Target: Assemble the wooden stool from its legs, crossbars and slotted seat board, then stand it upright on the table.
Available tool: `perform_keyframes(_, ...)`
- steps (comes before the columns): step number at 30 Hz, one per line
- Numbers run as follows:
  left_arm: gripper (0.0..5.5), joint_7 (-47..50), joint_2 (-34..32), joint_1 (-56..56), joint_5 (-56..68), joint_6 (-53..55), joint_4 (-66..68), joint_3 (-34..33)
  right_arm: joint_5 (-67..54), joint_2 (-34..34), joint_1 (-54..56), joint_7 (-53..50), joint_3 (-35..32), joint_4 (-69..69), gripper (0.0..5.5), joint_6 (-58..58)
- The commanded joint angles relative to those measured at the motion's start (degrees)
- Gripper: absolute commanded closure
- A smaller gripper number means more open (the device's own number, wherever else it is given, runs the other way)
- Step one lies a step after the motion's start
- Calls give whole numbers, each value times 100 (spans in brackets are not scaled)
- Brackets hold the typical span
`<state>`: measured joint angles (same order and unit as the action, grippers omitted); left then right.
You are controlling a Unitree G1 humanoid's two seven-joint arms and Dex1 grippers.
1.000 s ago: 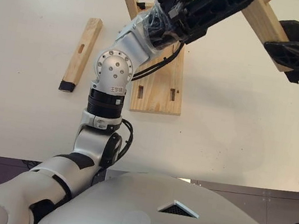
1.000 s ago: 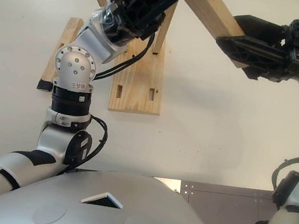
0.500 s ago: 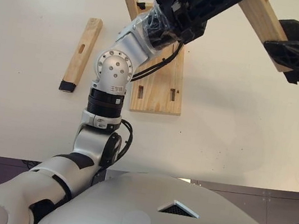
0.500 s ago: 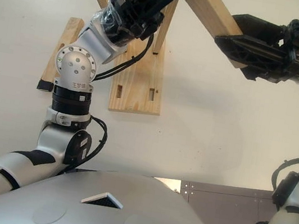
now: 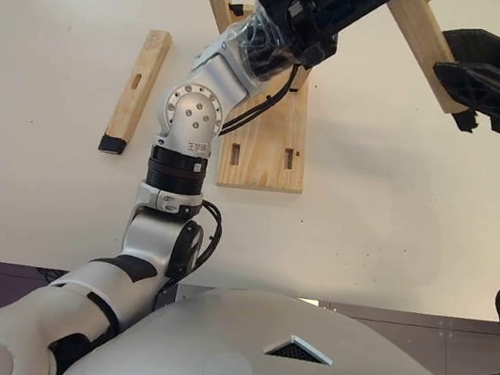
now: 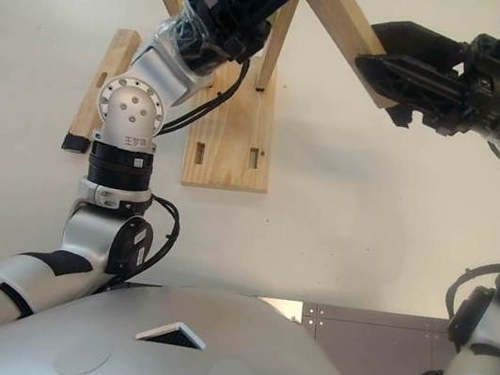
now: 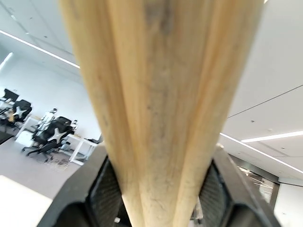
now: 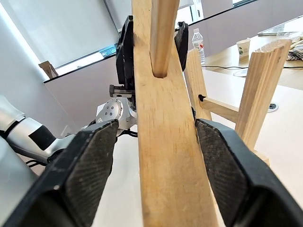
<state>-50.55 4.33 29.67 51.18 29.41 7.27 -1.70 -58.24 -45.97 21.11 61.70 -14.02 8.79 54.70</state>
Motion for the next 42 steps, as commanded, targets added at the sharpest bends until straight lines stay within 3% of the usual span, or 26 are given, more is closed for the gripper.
perform_keyframes(1, 346, -81, -226, -47, -201, -91, 140, -97, 255, -144, -6, 73, -113, -96, 200, -271)
perform_keyframes(6, 346, -366, -809, -289, -346, -5, -132, -164, 337, -185, 165, 133, -467, -610, 199, -445)
perform_keyframes(18, 346, -1774, -3611, -1462, -682, 339, -1221, -496, 822, 31, -133, -68, -478, -768, 199, -856)
perform_keyframes(42, 347, -2365, -4407, -1985, -1376, -585, -881, -308, 817, 150, -629, -174, -485, -429, 199, -984)
